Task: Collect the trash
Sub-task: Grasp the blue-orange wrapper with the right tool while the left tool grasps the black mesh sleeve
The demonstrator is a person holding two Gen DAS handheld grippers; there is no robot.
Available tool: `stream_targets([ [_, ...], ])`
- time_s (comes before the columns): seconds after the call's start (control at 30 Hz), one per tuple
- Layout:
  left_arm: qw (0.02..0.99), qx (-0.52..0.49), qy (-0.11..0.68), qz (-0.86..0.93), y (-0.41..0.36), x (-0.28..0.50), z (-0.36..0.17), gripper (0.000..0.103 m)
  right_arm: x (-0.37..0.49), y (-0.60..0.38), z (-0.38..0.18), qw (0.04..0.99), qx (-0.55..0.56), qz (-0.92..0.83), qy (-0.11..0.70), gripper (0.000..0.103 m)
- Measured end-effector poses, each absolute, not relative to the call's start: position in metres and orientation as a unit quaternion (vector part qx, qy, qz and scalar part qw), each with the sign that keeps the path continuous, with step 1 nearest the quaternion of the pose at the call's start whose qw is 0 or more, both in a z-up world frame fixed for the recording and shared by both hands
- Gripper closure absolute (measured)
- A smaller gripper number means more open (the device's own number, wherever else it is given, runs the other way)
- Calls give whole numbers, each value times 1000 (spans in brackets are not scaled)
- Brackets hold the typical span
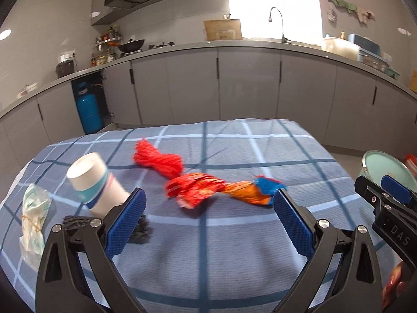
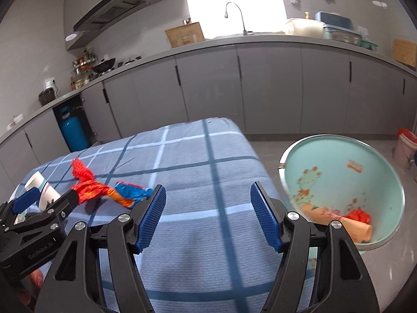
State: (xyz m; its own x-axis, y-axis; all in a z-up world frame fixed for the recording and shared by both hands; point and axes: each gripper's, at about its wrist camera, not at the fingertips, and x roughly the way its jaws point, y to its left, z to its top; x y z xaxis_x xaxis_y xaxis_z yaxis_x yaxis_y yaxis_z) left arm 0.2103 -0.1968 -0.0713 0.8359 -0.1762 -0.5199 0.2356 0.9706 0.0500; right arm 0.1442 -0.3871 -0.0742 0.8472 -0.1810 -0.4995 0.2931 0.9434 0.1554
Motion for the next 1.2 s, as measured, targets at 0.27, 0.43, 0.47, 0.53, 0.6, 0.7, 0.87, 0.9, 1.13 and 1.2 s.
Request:
stream_targets([
  [0.27,957,41,279,-62,-142,218,-81,6,164,-343,-80,957,85,-93,262,36],
  [0.43,957,41,285,-38,-112,223,-89,6,179,-319,-84,957,69,-71,274,36],
  [0.47,955,39,291,-34,-107,225,-90,6,183,-313,-84,957,66,-65,276,35],
  [0.53,953,20,300,-26,-91,231,-91,6,190,-305,-85,956,57,-55,282,32],
  [0.6,951,15,307,-15,-79,236,-93,6,199,-295,-85,956,44,-46,285,32],
  [0.7,950,24,311,-7,-69,243,-94,7,210,-287,-87,956,29,-34,290,31],
  [0.87,942,21,335,-21,-52,256,-99,7,236,-282,-91,950,7,-21,311,30],
  [0.9,939,20,342,-21,-51,258,-101,7,240,-283,-92,948,5,-20,318,30],
  [1.13,932,15,360,-37,-52,265,-108,8,264,-296,-107,925,28,-17,378,30],
  [1.2,933,23,357,-42,-56,264,-107,8,264,-298,-108,924,33,-18,380,33],
])
